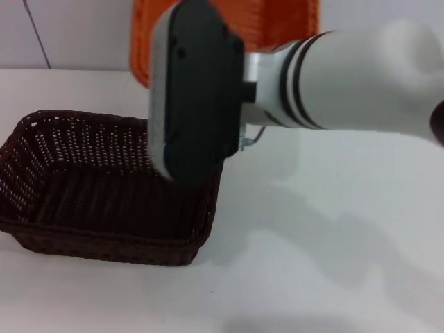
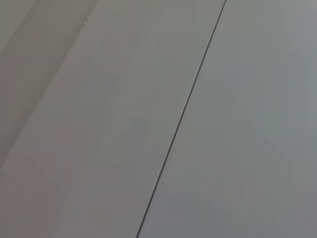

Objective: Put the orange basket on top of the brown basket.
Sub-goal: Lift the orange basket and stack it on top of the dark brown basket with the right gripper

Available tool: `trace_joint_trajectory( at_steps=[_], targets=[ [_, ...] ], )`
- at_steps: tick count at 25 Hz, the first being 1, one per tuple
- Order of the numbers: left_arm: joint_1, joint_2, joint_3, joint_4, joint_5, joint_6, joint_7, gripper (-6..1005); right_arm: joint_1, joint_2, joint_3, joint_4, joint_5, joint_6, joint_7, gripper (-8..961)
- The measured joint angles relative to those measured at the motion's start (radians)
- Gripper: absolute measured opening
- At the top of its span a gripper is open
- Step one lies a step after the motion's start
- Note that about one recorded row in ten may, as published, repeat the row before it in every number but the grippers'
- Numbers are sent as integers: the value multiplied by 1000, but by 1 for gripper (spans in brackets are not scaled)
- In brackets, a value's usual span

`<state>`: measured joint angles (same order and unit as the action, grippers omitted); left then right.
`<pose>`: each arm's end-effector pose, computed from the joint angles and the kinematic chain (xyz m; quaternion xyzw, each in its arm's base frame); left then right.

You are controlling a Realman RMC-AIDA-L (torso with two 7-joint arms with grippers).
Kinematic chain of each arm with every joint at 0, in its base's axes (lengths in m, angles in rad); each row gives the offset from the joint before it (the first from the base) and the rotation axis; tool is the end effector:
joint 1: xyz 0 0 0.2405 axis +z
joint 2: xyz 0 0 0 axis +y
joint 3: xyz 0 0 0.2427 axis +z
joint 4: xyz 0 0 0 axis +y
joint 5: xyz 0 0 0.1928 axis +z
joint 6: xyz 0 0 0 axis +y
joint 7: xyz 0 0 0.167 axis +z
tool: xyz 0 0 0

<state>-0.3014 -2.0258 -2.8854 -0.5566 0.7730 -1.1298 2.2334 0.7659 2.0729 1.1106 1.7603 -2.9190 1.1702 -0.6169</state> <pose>-0.3865 0.2884 0.2374 -0.4153 -0.2591 -0.4393 0.7533 -0.0026 0.3265 -0.0601 -0.9123 -0.2227 -0.1234 0.3208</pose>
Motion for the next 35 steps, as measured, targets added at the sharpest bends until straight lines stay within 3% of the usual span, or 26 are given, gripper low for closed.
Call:
trace_joint_trajectory(
  at_steps=[5, 11, 16, 21, 24, 26, 31, 35],
  targets=[
    [0, -3, 0, 2, 0, 1, 0, 652, -46, -2, -69, 3, 0, -178, -120, 122],
    [4, -7, 0, 10, -11, -3, 0, 652, -171, 0, -152, -15, 9, -443, -403, 122],
    [7, -15, 0, 6, -13, -4, 0, 652, -238, 0, -168, -47, 102, -547, -614, 122],
    [9, -20, 0, 11, -28, -5, 0, 652, -289, -5, -95, -98, 440, -554, -968, 122],
    [9, -23, 0, 12, -31, -5, 0, 652, -300, -7, -63, -110, 528, -536, -1044, 122],
    [8, -27, 0, 17, -36, -5, 0, 651, -309, -13, 11, -113, 676, -445, -1155, 122],
    [3, -27, 0, 24, -37, -5, 0, 651, -279, -34, 122, -91, 843, -286, -1219, 121],
    [-5, -28, 0, 30, -53, -5, 0, 650, -251, -53, 139, -67, 859, -228, -1214, 121]
  ],
)
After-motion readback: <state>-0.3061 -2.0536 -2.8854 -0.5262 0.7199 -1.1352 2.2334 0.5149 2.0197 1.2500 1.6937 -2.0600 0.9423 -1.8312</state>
